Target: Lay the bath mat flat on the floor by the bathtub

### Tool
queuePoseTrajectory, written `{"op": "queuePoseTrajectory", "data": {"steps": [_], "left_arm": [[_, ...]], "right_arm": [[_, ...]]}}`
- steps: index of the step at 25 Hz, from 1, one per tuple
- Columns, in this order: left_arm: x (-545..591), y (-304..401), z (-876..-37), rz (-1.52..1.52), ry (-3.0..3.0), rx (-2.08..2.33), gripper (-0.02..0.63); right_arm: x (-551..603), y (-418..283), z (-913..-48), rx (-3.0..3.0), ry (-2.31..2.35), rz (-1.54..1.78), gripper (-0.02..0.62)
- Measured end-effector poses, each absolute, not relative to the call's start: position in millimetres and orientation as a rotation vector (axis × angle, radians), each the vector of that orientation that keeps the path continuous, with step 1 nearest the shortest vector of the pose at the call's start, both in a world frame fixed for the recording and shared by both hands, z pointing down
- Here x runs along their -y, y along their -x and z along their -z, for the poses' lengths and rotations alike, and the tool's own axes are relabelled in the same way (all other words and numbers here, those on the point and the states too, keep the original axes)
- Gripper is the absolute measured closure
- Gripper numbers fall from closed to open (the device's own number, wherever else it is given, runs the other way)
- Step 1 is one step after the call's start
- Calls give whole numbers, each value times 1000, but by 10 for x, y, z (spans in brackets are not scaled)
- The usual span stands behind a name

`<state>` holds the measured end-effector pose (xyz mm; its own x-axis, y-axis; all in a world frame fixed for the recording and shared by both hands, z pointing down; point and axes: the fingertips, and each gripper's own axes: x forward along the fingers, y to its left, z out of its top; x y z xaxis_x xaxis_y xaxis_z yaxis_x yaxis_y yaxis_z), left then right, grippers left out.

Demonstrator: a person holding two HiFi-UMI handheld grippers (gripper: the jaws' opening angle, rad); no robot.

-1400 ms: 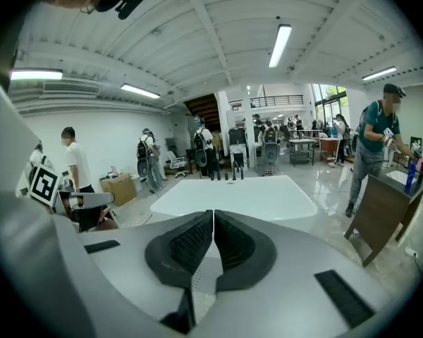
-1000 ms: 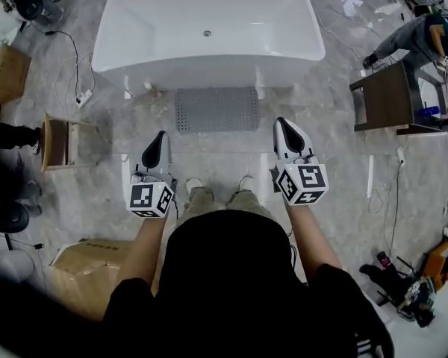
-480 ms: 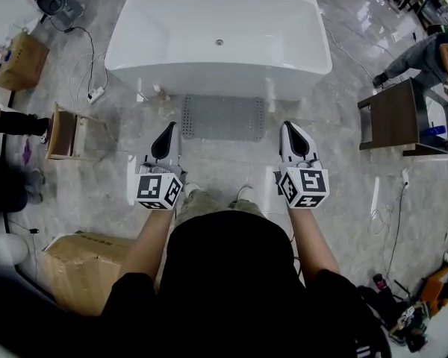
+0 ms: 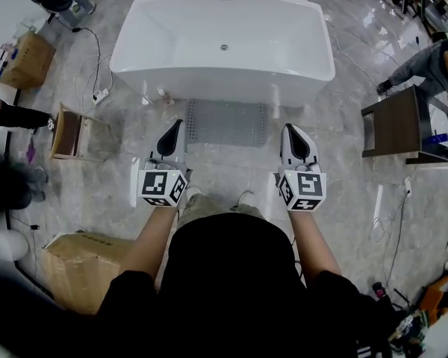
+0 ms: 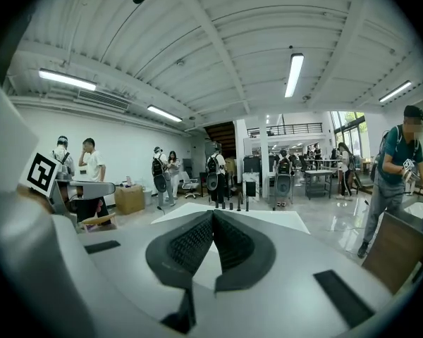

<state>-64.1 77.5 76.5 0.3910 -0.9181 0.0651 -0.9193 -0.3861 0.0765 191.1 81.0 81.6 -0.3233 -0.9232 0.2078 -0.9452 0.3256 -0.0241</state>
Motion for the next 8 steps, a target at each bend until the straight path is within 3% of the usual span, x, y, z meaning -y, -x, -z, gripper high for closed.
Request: {"op": "queuePoseTrajectory", "data": {"steps": [8], "left_arm": [[-760, 680, -734, -41, -2537, 1708, 589]], "right_arm": [[-772, -1900, -812, 2430, -1721, -218, 583]]}}
